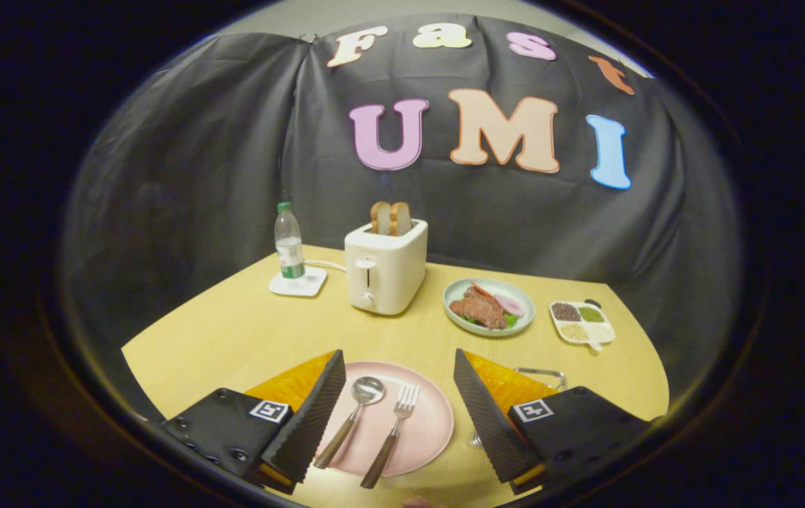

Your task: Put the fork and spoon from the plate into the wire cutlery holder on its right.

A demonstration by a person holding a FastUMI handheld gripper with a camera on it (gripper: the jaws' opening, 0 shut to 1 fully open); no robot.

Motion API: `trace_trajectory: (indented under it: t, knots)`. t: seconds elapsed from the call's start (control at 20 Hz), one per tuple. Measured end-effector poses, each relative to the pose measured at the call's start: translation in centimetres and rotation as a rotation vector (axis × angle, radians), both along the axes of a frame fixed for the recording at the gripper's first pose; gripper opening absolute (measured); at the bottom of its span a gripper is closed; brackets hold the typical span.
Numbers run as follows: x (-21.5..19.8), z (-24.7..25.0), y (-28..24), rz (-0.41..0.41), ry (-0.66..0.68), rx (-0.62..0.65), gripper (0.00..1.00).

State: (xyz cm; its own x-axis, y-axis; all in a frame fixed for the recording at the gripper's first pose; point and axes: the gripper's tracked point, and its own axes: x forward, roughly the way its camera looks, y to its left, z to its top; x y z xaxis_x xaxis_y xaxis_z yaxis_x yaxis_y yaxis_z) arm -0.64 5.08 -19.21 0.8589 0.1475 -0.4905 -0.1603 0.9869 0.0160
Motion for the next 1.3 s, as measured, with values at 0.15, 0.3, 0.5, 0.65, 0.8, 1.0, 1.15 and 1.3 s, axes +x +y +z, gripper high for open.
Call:
trace_trajectory:
  t: [0.15, 0.3, 0.5, 0.65, 0.8, 1.0, 1.15, 1.3]
  knots:
    - [-0.5, -1.9, -0.3, -0.007, 0.056, 0.002, 0.99]
    - [-0.9, -4.0, -0.5, 0.0, 0.107, -0.02, 0.99]
    - [-1.6, -6.5, -0.4, 0.034, 0.177, -0.073, 0.99]
    - [-2.3, -8.1, 0.5, 0.061, 0.242, -0.071, 0.99]
    - [-2.8, -9.5, 0.4, 0.066, 0.288, -0.084, 0.99]
    - [-3.2, -11.0, 0.5, 0.085, 0.335, -0.124, 0.95]
    - [-3.6, -11.8, 0.4, 0.089, 0.361, -0.15, 0.81]
    - [-4.0, -12.7, 0.2, 0.086, 0.396, -0.17, 0.67]
